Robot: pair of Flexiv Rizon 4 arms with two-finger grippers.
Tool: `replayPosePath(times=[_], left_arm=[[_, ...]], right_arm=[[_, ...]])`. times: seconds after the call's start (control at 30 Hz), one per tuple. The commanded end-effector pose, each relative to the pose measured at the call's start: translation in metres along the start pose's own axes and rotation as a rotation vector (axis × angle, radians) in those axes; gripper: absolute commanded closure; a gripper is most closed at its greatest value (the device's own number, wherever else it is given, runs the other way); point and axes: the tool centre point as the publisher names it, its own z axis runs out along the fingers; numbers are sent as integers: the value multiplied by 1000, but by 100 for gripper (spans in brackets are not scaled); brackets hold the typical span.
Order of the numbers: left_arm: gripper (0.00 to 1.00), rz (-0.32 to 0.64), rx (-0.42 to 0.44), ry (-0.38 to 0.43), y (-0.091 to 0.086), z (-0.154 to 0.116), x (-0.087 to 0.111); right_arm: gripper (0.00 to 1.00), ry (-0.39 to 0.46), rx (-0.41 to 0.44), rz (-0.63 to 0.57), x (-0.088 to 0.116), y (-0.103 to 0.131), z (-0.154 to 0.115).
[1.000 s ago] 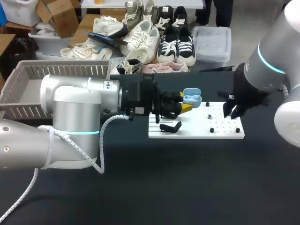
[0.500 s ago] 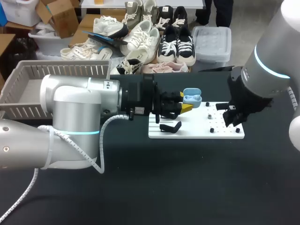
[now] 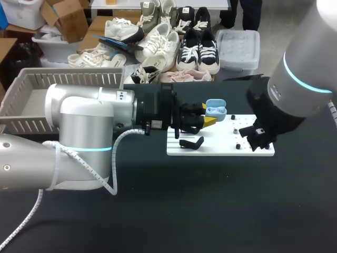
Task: Pick up each earbud case from the left stands, insert the matching earbuds, close the lid, and place the case in the box.
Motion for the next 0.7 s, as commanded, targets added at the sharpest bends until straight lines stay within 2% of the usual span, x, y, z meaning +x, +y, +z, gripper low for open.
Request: replayPosePath(times=[0.03,0.27,0.7], left_arm=[[100,1,-7,-2,-1,1,1],[100,1,-7,-2,-1,1,1],[100,1,-7,-2,-1,1,1]], right_arm=[[100,4,16,-16,-3,9,-15],[100,-39,-36,-47,-27,18,-34],[100,-58,-18,-130,-67,34,-41]])
